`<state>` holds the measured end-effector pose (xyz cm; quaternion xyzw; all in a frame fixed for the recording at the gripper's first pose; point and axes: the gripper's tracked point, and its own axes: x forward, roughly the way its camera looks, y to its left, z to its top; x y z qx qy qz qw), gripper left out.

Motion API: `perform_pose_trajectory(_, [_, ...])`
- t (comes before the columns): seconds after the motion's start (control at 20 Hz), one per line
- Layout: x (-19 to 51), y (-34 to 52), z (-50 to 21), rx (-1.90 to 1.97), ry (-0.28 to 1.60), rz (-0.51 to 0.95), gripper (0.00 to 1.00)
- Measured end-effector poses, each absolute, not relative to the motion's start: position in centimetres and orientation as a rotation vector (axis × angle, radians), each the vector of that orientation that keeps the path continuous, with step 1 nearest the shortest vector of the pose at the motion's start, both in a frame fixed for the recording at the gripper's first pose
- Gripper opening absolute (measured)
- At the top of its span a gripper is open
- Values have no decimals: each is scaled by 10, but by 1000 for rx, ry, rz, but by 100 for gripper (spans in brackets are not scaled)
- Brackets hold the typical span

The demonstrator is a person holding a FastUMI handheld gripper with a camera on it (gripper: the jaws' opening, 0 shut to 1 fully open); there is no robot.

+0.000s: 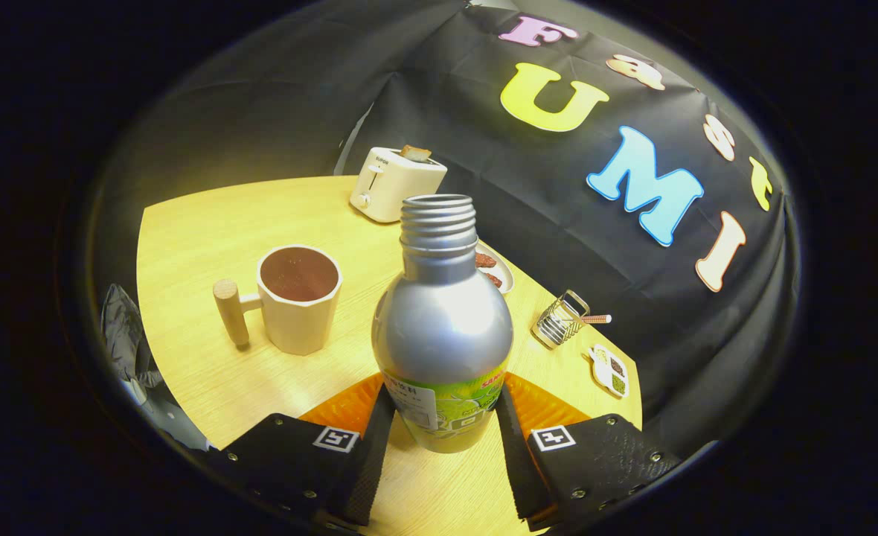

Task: Take the bottle from table, then pour the juice into the cup, finally place the bottle on the coaster

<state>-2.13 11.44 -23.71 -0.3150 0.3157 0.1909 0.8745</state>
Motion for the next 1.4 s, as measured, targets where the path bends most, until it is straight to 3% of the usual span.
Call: perform_pose_trajectory(1.4, [-7,126,-259,-1303,795,490,70])
